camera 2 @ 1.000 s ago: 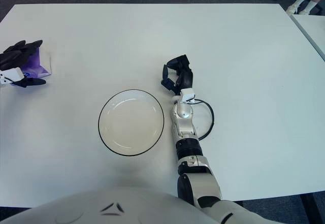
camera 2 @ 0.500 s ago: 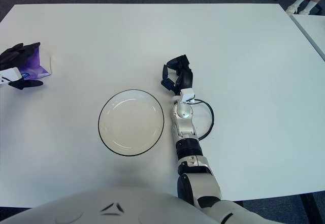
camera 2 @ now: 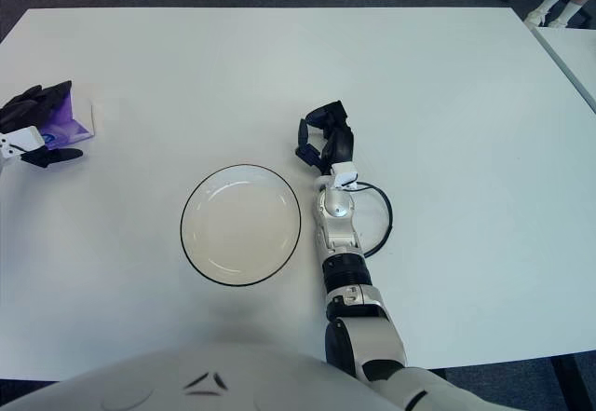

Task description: Put the tissue paper into the plate.

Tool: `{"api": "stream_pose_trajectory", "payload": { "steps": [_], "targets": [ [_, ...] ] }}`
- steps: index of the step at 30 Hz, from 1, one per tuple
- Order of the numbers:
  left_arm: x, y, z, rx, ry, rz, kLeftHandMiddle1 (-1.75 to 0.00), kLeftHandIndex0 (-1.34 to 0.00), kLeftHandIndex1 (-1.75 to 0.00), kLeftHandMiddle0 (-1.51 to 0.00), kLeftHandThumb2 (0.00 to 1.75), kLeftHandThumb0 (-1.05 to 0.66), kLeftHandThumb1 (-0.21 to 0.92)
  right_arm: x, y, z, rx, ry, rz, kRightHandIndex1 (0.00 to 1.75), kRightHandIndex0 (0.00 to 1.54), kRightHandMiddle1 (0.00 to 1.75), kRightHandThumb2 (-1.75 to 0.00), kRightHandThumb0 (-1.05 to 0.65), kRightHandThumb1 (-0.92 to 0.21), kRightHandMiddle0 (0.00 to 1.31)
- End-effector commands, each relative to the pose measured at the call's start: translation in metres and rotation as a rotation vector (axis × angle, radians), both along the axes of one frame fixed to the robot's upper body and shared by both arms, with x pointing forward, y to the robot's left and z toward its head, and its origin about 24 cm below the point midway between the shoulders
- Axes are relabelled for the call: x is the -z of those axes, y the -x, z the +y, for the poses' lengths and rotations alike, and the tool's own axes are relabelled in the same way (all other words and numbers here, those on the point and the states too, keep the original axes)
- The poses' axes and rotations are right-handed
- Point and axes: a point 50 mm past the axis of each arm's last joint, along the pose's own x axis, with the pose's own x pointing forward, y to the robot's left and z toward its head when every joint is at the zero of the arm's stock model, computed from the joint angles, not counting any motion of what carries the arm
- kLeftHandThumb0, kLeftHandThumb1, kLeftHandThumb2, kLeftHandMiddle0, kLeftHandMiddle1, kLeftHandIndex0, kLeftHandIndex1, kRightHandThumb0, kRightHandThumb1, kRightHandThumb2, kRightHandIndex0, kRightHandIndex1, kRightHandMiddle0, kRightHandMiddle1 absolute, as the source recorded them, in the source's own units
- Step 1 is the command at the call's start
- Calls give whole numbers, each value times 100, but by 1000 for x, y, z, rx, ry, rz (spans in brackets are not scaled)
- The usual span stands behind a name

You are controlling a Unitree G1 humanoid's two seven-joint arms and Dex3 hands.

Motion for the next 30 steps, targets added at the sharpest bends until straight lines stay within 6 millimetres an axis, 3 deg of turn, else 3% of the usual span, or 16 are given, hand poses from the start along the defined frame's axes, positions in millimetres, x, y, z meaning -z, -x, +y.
{"api": "stream_pose_trajectory", "payload": {
  "steps": [1,12,24,30],
  "targets": [
    [21,4,1,-32,16,60,0,0,0,0,75,-99,46,61,31,-12,40,-25,259,141,63,175,-100,-40,-58,41],
    [34,-2,-8,-47,-26,60,0,0,0,0,81,-95,43,60,31,-13,39,-40,253,143,64,175,-102,-41,-56,42],
    [44,-7,-21,3,-103,35,-3,0,0,-6,78,-104,51,60,31,-13,43,-30,249,143,64,175,-103,-41,-55,42],
    [51,-10,-25,-15,-92,33,-39,0,-9,-1,80,-99,48,60,32,-13,47,-32,247,143,64,175,-103,-41,-55,43]
  ]
}}
